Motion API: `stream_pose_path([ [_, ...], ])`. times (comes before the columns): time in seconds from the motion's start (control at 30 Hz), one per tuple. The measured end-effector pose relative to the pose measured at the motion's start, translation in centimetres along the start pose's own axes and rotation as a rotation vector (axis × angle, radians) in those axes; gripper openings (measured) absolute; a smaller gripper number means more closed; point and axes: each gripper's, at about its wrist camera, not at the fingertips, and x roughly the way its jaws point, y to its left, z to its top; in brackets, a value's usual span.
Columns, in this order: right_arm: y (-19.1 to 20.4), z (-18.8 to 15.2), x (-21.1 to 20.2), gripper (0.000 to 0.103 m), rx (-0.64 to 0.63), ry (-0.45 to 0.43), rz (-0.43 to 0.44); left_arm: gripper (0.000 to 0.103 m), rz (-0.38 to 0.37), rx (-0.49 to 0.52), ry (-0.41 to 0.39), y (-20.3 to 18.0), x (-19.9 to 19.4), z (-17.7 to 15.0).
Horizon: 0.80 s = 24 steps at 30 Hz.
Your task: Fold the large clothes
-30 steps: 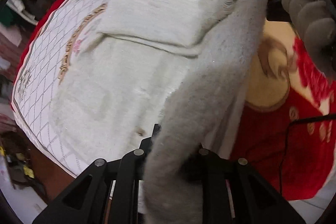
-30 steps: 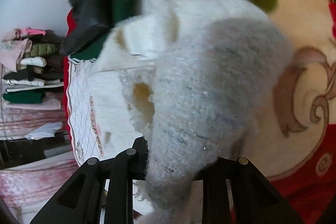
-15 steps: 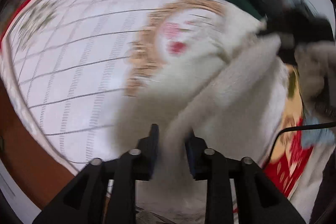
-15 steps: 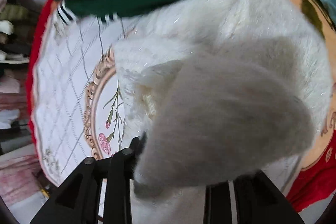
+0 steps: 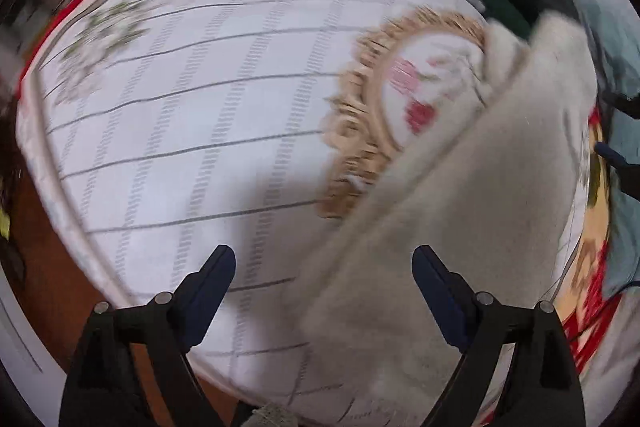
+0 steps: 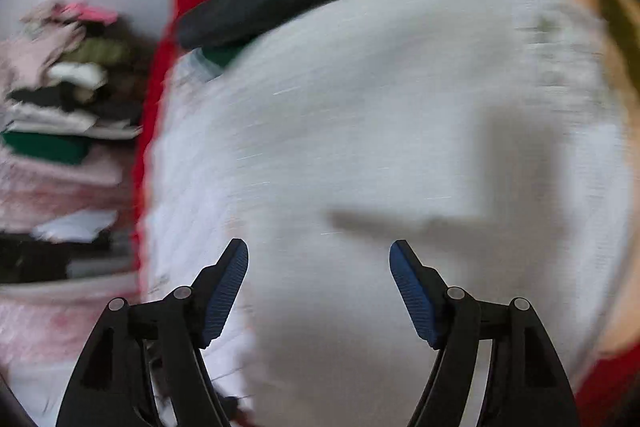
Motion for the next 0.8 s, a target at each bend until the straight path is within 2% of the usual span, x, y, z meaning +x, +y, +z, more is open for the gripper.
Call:
stream_pose_path([
  [0.07,-3.7,0.5,-0.2,0.076,0.043,-0.016,-0.061,0.091,0.099,0.064,0.013,-1.4,2.3,-0.3],
  [0.13,-6.7,1.1,0.4,0.080,0.082,-0.020,-0.058,0.094,0.173,0.096,0.043,-1.6,5.2,-0.5],
  [0.2,-9.0,2.0,2.1,0.084,0.085,-0.002,-0.037,0.102,0.153,0.065,0.063,-0.5,6.6,-0.3],
  [0.3,-10.9,3.0,6.6,0.085,0.097,0.068,0.062,0.103,0.122,0.026,0.083,0.5,6.6,0.5],
  [0.33,-11.2,3.0,8.0,0.085,0.112,0.099,0.139,0.103,0.125,0.029,0.085,0.5,6.5,0.7],
  [0.37,-11.3,3.0,8.8,0.084,0.121,0.097,0.159,0.103,0.130,0.034,0.087,0.5,6.3,0.8],
  [0.4,-11.0,2.7,9.0,0.080,0.115,0.051,0.154,0.103,0.137,0.042,0.085,0.4,6.0,1.0],
  [0.43,-10.7,2.3,9.0,0.063,0.110,0.031,0.152,0.103,0.145,0.045,0.081,0.3,5.7,1.3],
  [0.47,-10.4,1.9,8.9,0.050,0.114,0.014,0.153,0.103,0.153,0.048,0.077,0.2,5.3,1.4],
  [0.53,-10.3,0.2,7.3,0.041,0.174,-0.064,0.142,0.103,0.175,0.043,0.058,0.5,3.9,1.6],
  [0.6,-10.6,-2.7,5.3,0.039,0.278,-0.133,0.118,0.103,0.206,0.028,0.031,1.3,2.2,1.9],
  [0.67,-12.1,-7.2,2.8,0.039,0.451,-0.174,0.078,0.103,0.253,0.003,-0.001,2.8,0.3,2.3],
  [0.73,-14.0,-12.2,0.8,0.039,0.605,-0.172,0.043,0.103,0.292,-0.043,-0.033,5.2,-1.7,2.9],
  [0.8,-15.5,-16.8,-0.4,0.040,0.698,-0.122,0.004,0.103,0.312,-0.091,-0.041,7.6,-3.1,3.3],
])
